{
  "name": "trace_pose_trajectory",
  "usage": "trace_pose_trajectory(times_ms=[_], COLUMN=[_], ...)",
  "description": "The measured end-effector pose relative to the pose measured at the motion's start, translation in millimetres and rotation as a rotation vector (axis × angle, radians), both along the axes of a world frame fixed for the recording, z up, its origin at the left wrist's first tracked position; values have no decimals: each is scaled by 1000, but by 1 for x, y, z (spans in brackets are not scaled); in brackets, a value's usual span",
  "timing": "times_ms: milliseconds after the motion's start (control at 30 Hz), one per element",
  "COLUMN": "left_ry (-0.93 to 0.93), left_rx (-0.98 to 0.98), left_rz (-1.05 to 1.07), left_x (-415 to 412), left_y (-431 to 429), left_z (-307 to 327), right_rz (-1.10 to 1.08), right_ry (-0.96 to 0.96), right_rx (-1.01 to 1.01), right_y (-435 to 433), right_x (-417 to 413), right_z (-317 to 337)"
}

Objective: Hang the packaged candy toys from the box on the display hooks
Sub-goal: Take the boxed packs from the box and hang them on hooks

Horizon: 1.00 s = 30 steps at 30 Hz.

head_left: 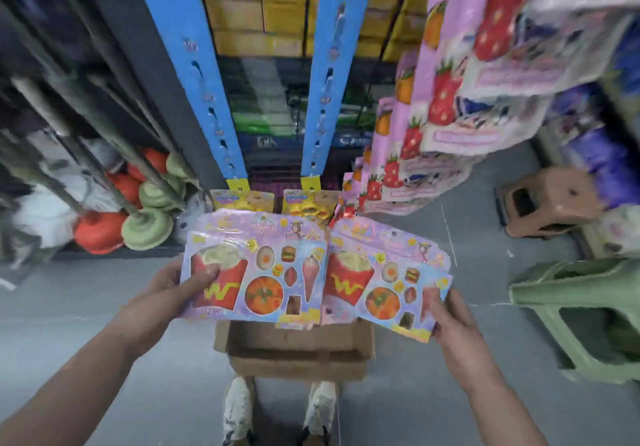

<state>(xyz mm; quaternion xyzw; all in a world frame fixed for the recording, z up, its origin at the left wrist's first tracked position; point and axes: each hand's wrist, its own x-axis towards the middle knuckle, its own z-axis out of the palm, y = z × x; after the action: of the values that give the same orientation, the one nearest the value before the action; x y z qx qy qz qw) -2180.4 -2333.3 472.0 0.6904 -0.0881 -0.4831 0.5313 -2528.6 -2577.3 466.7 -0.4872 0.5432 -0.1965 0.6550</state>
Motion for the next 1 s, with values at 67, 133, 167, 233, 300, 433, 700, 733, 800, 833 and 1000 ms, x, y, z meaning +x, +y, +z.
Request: trace_pose_trajectory(times_ms=[67, 133, 167, 233, 300, 433, 700, 733, 800, 833, 1000], left_ry=[-38, -76, -97, -128, -130, -70, -63, -66, -79, -79, -48], left_rx=[-48, -112, -148, -193, -249, -286, -225, -223, -217, -215, -211], left_rz=[20, -10, -15, -7, -13, 1, 47, 44, 28, 22, 15], left_x=[-1, -6, -8, -15, -19, -26, -17, -13, -1, 6, 41], left_y=[2, 3, 3, 6, 13, 26, 60, 64, 69, 70, 60], left_z=[43, 87, 105, 135, 152, 160, 144, 144, 143, 143, 138], right_rz=[5, 16, 23, 38, 59, 129, 209, 209, 201, 190, 155], right_ry=[-36, -51, -65, -92, -138, -171, -105, -89, -68, -61, -53], right_rx=[-49, -86, -108, -154, -157, -149, -105, -103, -93, -82, -49], right_y=[3, 5, 5, 7, 12, 18, 20, 21, 23, 25, 25], right_x=[-6, -9, -10, -10, -4, 9, 51, 56, 69, 76, 110], right_z=[46, 86, 102, 127, 143, 149, 133, 130, 126, 126, 115])
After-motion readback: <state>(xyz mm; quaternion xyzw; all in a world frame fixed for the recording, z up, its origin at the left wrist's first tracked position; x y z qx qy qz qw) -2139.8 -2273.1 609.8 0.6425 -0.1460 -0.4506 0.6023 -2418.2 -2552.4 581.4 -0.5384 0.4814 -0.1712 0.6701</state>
